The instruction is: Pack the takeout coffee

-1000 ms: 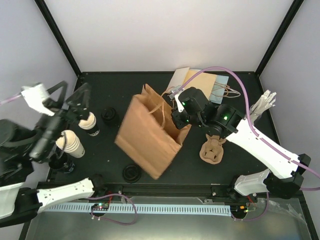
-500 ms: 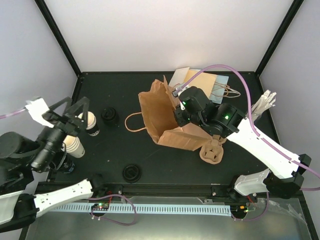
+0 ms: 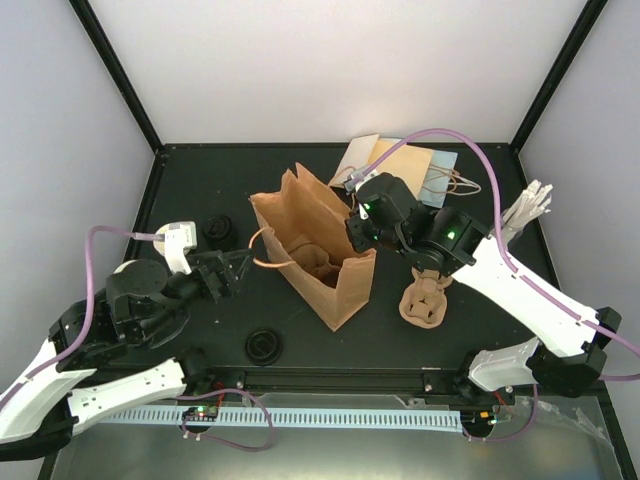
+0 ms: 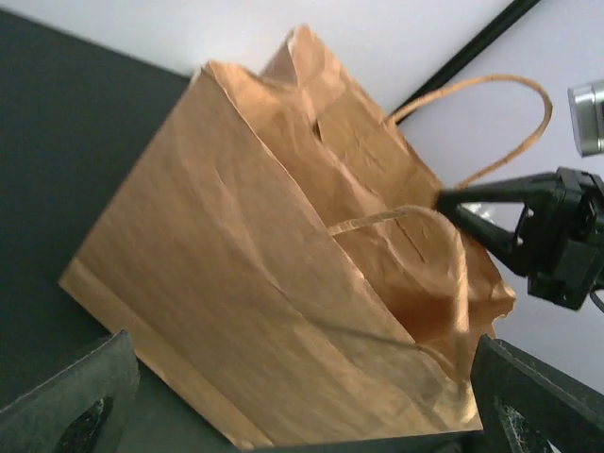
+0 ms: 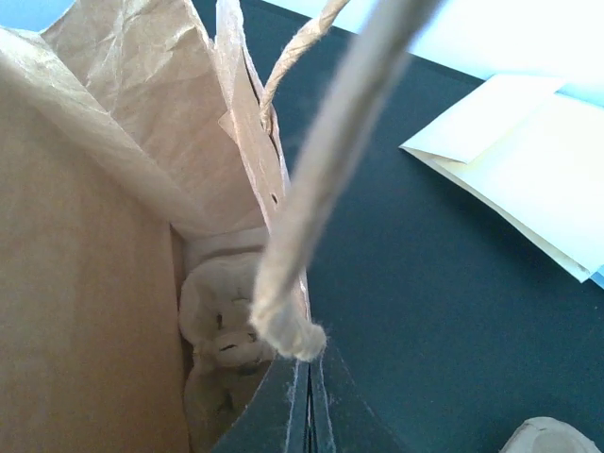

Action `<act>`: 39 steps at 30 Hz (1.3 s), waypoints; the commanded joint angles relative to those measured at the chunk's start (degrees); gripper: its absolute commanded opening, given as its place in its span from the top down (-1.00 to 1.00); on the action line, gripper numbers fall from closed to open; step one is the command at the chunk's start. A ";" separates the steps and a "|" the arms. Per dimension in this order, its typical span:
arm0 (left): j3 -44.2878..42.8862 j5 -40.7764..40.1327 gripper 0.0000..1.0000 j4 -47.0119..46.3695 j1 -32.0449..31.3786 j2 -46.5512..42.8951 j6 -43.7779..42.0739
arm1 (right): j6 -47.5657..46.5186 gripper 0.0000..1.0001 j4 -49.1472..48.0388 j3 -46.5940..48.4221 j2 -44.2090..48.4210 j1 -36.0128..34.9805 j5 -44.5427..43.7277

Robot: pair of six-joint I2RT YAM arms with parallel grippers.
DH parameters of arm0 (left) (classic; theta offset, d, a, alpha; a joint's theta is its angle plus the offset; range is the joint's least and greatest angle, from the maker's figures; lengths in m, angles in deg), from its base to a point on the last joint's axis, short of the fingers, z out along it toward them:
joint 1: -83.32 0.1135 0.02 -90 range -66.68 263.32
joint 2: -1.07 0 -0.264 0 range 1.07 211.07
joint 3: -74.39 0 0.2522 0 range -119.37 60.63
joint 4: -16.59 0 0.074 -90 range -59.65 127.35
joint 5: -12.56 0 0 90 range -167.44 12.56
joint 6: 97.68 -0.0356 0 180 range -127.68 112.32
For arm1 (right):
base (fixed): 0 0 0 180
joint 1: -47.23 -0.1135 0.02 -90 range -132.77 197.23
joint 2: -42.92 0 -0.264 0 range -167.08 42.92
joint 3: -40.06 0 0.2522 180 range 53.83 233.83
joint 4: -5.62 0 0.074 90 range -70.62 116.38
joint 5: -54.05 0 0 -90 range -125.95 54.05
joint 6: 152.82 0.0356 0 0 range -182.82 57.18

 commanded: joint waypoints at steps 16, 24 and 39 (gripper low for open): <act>7.90 13.66 -0.98 -6.82 0.39 -1.22 7.38 | 0.64 0.98 -5.77 -6.09 2.46 0.08 1.91; 6.97 17.59 -0.94 -9.77 0.37 4.04 8.30 | -0.58 0.98 -6.69 -6.76 2.92 0.07 2.66; -1.23 10.05 -0.56 -8.54 0.48 19.84 17.50 | -1.44 0.98 -6.73 -6.70 3.34 0.07 2.58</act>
